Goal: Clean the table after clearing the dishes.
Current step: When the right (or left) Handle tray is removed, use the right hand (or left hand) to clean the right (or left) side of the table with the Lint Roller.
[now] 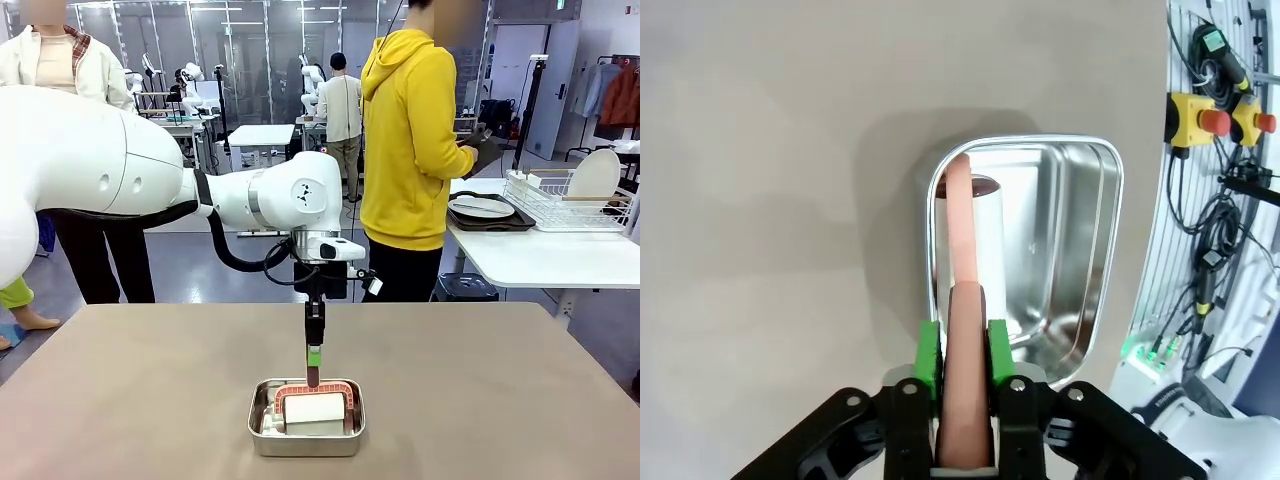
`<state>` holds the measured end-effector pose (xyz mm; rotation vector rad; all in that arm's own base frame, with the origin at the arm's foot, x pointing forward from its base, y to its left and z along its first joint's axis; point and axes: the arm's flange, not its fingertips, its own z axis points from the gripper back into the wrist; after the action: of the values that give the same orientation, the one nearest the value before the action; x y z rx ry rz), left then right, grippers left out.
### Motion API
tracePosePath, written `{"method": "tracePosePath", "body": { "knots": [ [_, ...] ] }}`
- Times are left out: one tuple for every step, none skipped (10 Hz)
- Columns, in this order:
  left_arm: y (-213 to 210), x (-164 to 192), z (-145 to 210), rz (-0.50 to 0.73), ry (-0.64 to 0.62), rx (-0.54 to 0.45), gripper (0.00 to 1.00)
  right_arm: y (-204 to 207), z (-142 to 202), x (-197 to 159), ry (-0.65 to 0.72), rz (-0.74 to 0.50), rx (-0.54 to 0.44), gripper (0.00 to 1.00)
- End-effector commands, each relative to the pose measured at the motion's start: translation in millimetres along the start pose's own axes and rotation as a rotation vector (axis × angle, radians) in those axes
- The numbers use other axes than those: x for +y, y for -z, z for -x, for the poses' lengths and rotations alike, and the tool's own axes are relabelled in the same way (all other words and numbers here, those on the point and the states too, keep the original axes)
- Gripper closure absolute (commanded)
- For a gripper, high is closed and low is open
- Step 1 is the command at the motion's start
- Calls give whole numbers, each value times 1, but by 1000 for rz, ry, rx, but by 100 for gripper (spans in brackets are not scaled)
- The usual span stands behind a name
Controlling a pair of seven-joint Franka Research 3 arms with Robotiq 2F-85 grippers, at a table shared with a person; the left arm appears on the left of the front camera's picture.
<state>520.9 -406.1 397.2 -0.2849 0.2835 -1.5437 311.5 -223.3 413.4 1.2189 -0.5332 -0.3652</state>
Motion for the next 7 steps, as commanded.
{"method": "tracePosePath", "body": {
  "knots": [
    [-7,-5,-3,12,-31,4,100,-1,0,2,-10,-12,-1,0],
    [-9,-8,-1,10,-32,2,100,-1,0,2,-10,-12,-1,0],
    [-14,-12,1,31,-30,-3,100,-1,0,2,-10,-12,-1,0],
    [-30,-27,4,41,2,-10,100,-1,0,2,-10,-12,-1,0],
    [-58,-53,16,41,-94,-63,100,-1,0,2,-10,-12,-1,0],
    [-80,-74,34,15,-217,-113,100,-1,0,2,-10,-12,-1,0],
    [-96,-90,59,5,-383,-196,100,-1,0,2,-10,-12,-1,0]
  ]
}}
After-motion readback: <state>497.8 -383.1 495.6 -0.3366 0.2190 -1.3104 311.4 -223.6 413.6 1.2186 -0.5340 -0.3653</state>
